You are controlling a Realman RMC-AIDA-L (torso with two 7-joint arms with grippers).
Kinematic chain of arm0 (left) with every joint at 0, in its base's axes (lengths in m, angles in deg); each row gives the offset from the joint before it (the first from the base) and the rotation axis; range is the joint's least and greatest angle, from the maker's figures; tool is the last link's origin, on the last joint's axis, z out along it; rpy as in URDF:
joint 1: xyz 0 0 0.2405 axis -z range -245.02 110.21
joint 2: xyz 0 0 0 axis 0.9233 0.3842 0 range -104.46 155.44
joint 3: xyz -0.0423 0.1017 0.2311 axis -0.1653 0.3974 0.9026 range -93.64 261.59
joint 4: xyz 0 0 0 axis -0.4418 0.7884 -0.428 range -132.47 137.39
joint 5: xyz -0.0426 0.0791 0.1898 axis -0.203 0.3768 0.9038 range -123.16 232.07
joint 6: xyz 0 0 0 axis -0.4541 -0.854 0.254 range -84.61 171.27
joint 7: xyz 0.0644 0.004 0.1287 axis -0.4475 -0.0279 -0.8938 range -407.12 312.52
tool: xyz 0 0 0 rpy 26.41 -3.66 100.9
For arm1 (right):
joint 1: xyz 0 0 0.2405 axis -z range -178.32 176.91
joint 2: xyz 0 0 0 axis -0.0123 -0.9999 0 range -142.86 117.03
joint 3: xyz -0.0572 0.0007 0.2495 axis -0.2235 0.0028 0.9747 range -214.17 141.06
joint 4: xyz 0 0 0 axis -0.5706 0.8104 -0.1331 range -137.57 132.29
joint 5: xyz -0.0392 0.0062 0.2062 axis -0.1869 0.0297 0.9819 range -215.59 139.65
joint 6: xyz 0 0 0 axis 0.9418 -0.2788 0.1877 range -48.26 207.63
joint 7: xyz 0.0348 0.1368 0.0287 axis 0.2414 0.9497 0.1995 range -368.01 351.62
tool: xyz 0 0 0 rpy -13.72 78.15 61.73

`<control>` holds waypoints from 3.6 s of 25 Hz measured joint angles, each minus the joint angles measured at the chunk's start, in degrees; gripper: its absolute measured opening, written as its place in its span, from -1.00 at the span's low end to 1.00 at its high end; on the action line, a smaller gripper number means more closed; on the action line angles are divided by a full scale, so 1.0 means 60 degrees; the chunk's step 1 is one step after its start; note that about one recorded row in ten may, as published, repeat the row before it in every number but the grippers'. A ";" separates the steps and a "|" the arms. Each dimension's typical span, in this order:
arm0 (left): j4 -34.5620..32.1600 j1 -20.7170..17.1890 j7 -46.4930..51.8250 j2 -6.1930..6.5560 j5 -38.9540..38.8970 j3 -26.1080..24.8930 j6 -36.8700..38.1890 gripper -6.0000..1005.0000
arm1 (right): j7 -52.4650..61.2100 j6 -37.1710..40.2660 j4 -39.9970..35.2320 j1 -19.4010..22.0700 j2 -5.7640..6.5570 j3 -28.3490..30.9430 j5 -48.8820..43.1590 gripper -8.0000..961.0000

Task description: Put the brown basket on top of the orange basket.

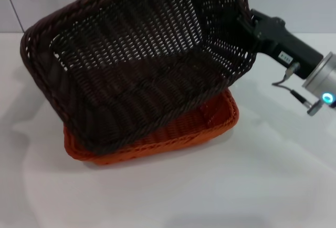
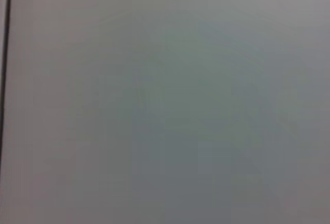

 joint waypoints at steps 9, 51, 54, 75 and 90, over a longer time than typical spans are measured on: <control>0.0114 -0.0053 0.0030 0.0000 0.0015 0.0002 0.0089 0.69 | -0.0977 -0.0868 0.1425 0.0008 -0.0014 0.0090 0.0018 -0.65; 0.0161 0.0294 0.0025 0.0044 0.0893 -0.0011 0.0317 0.69 | -0.4293 -0.1731 0.5274 0.0623 -0.0002 0.1605 -0.0038 -0.65; 0.0161 0.0311 0.0024 0.0054 0.0895 -0.0054 0.0317 0.69 | -0.4291 -0.1708 0.5292 0.0690 0.0026 0.1785 -0.0016 -0.65; 0.0382 0.0277 0.0091 0.0004 0.0741 -0.0099 -0.0125 0.69 | -0.3777 -0.1605 0.2326 0.1190 0.0149 0.2297 0.0195 0.39; 0.3068 -0.1542 -0.1644 -0.0085 -0.2427 -0.0118 -0.4126 0.69 | -0.5688 0.3756 -0.1024 0.1121 0.0479 0.4449 0.2833 0.39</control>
